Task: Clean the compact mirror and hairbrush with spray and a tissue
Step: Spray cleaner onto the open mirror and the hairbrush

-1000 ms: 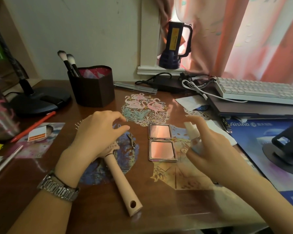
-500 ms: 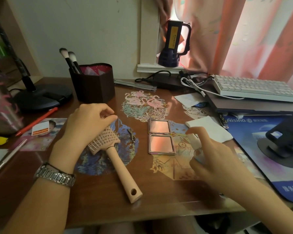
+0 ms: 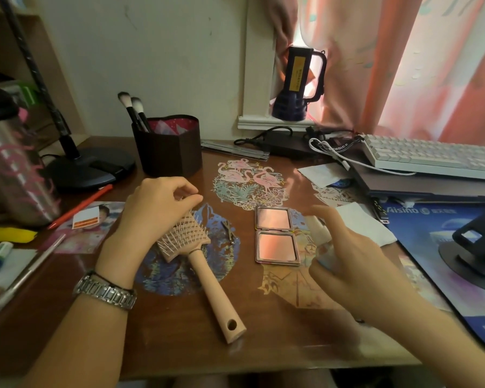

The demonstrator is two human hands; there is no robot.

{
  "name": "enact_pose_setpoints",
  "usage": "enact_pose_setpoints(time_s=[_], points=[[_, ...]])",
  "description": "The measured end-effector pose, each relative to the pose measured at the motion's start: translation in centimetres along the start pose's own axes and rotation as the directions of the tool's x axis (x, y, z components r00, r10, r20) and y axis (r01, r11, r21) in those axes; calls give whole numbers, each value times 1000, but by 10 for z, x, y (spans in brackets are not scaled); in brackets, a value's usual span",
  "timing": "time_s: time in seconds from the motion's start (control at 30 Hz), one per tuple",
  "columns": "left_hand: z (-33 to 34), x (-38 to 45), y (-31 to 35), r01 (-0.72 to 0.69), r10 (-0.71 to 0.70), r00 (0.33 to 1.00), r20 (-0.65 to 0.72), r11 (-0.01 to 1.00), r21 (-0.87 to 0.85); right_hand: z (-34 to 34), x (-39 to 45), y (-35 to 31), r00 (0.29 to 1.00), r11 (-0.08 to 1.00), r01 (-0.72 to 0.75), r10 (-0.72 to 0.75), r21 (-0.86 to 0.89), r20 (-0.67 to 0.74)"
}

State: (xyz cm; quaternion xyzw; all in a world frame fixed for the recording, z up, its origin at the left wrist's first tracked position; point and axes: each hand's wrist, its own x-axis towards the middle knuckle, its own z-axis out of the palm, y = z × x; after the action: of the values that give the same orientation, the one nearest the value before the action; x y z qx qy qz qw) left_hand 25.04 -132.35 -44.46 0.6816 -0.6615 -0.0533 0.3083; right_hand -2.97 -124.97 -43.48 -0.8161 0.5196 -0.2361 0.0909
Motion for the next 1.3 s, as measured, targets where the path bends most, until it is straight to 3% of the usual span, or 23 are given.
enact_pose_setpoints(time_s=[0.23, 0.57, 0.83, 0.97, 1.17, 1.3], points=[[-24, -17, -8, -36, 32, 998, -56, 997, -73, 7, 23, -28, 992, 991, 122, -120, 55, -32], [-22, -42, -46, 11, -22, 993, -114, 995, -95, 39, 40, -35, 991, 994, 109, -109, 10, 74], [-15, -44, -54, 27, -33, 995, -94, 997, -67, 40, 42, -33, 996, 997, 72, -73, 15, 53], [-14, -49, -58, 21, -24, 996, -87, 999, -40, 34, 42, -44, 991, 990, 129, -131, 61, 32], [-16, -55, -59, -36, 30, 995, -91, 997, -66, 27, 19, -62, 965, 968, 220, -234, 121, 116], [-17, -58, -59, -53, 48, 998, -40, 992, -118, 33, 6, -64, 965, 977, 174, -194, 125, 174]])
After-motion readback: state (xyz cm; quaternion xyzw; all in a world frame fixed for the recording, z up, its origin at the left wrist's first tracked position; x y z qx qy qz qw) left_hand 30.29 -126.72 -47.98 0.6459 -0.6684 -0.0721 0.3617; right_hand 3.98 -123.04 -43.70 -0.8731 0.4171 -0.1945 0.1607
